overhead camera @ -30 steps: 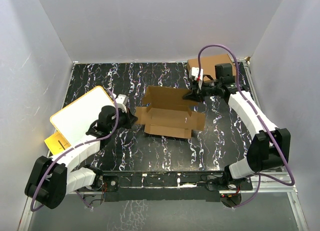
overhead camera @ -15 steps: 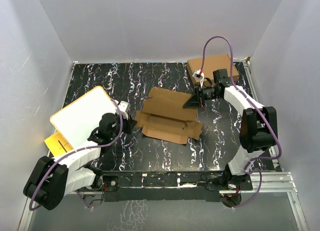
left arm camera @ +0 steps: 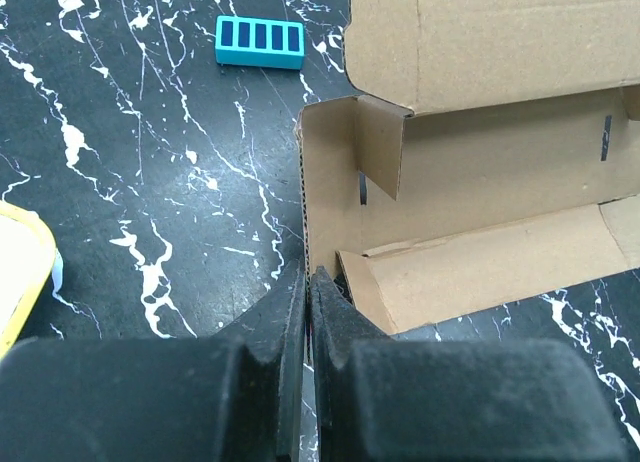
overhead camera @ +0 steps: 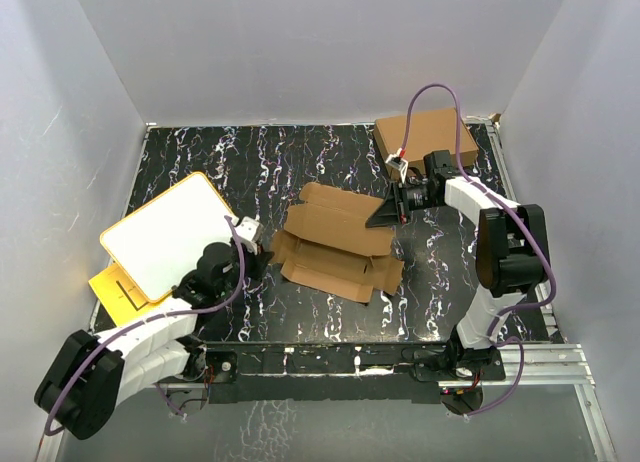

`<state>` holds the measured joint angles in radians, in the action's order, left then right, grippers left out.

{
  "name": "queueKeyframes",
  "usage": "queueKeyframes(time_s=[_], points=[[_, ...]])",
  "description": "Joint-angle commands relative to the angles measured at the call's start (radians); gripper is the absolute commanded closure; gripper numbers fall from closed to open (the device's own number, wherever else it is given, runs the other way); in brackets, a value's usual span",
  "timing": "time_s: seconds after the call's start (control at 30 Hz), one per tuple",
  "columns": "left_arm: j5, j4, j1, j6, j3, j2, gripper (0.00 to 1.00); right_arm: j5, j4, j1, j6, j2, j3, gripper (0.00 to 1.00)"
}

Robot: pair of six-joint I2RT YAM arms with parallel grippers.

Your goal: Fold the paper box

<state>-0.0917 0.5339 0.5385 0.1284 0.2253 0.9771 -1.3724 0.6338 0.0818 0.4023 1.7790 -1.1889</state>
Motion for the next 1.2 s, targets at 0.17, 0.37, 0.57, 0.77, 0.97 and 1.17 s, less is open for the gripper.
queueKeyframes(time_s=[0.17, 0.37, 0.57, 0.77, 0.97, 1.17], points=[[0.087, 0.007, 0.073, -0.01, -0.053, -0.1, 1.0, -0.06, 0.055, -0.005, 0.055, 0.016, 0.054, 0.92], [0.084, -0.024, 0.09, 0.04, -0.071, -0.114, 1.0, -0.049, 0.079, -0.005, 0.082, 0.04, 0.049, 0.92], [0.091, -0.055, 0.11, 0.096, -0.097, -0.162, 1.0, -0.037, 0.171, -0.001, 0.201, 0.03, 0.028, 0.92], [0.088, -0.125, 0.136, 0.155, -0.087, -0.19, 1.0, 0.016, 0.171, 0.05, 0.23, -0.026, 0.05, 0.92], [0.107, -0.027, 0.143, 0.159, -0.11, -0.191, 1.0, 0.057, 0.127, 0.051, 0.183, -0.054, -0.01, 0.92], [0.127, 0.146, 0.144, 0.006, -0.037, -0.046, 1.0, 0.134, 0.097, 0.033, 0.142, -0.063, -0.214, 0.92]])
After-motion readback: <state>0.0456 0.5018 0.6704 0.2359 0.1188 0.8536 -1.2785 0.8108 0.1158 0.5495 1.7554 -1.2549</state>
